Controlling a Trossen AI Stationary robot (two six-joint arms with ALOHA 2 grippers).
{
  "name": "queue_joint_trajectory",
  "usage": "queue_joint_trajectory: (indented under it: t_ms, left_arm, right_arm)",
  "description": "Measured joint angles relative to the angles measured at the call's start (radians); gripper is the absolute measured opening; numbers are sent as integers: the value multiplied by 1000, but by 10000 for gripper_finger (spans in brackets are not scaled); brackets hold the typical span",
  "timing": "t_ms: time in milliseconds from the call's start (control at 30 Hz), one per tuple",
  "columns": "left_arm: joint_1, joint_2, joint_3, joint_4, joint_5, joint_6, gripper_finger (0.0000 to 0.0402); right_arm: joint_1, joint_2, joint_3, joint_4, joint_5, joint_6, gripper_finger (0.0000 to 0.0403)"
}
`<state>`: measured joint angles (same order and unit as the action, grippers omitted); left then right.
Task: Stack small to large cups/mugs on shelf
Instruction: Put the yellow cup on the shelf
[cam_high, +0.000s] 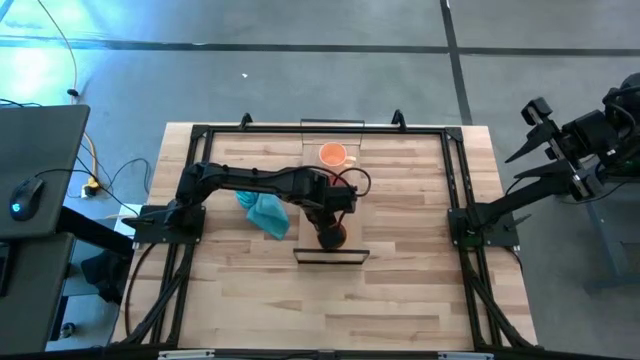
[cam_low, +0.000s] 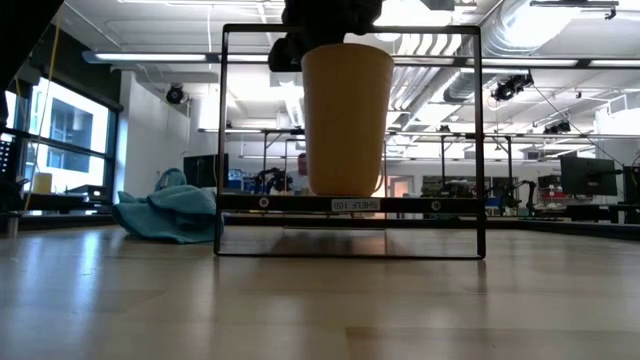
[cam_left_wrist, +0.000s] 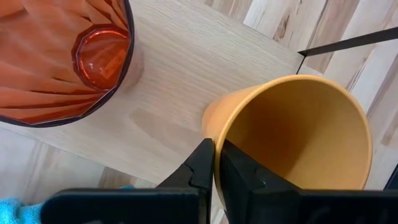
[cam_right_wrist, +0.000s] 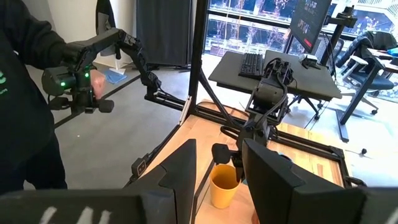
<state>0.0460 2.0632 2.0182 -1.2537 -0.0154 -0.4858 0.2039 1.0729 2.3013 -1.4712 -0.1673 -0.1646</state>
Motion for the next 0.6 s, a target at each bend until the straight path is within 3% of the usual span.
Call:
queue_joint_trajectory:
  t_ms: [400,600]
  left_arm:
    - [1,0,0,12,23,9,13]
    - [6,0,0,26,28,16,52]
  right_arm:
    - [0,0,0,0,0,-12,124]
    - [0,0,0,0,0,-16,124]
